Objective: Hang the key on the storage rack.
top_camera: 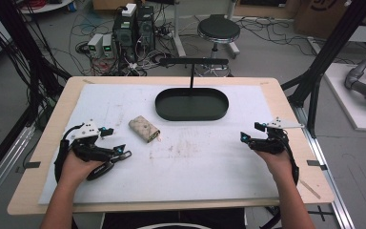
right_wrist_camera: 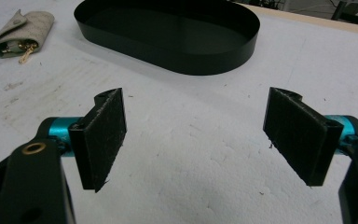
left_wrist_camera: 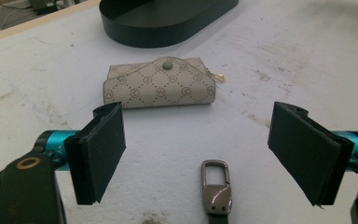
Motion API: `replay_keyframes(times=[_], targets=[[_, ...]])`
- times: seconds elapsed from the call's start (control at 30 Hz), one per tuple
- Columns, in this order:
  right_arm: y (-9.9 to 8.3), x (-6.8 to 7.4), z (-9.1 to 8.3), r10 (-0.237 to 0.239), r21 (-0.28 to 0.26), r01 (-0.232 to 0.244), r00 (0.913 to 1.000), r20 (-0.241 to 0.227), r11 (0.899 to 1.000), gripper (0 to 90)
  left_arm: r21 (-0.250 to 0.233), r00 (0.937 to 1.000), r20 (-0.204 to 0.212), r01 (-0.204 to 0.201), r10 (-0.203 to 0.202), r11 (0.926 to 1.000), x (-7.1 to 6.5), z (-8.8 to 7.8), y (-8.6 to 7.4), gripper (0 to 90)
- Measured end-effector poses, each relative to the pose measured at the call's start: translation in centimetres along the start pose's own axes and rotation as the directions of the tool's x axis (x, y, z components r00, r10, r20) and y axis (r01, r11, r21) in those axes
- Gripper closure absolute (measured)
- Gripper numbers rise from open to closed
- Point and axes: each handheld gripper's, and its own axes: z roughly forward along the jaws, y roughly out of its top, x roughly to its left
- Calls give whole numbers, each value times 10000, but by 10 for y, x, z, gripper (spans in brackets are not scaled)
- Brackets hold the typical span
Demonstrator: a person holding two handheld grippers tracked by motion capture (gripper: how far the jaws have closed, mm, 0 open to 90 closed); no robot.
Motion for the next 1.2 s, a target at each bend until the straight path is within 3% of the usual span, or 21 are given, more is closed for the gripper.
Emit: replay_keyframes(times=[0.77,1.07,1.2], targets=[[5,9,5,-73,27,74,9997,-220,10000,204,-73,10000,-96,-15,14,10000,0,-6,-1,190],[20,29,19,-377,187,387,9981,-497,9991,204,-50,9993,-342,125,-126,9999,1,-19,-8,189],[34,44,38,-753,444,791,9937,-826,9959,203,-138,9977,-610,291,-299,9995,2,-31,-13,189]])
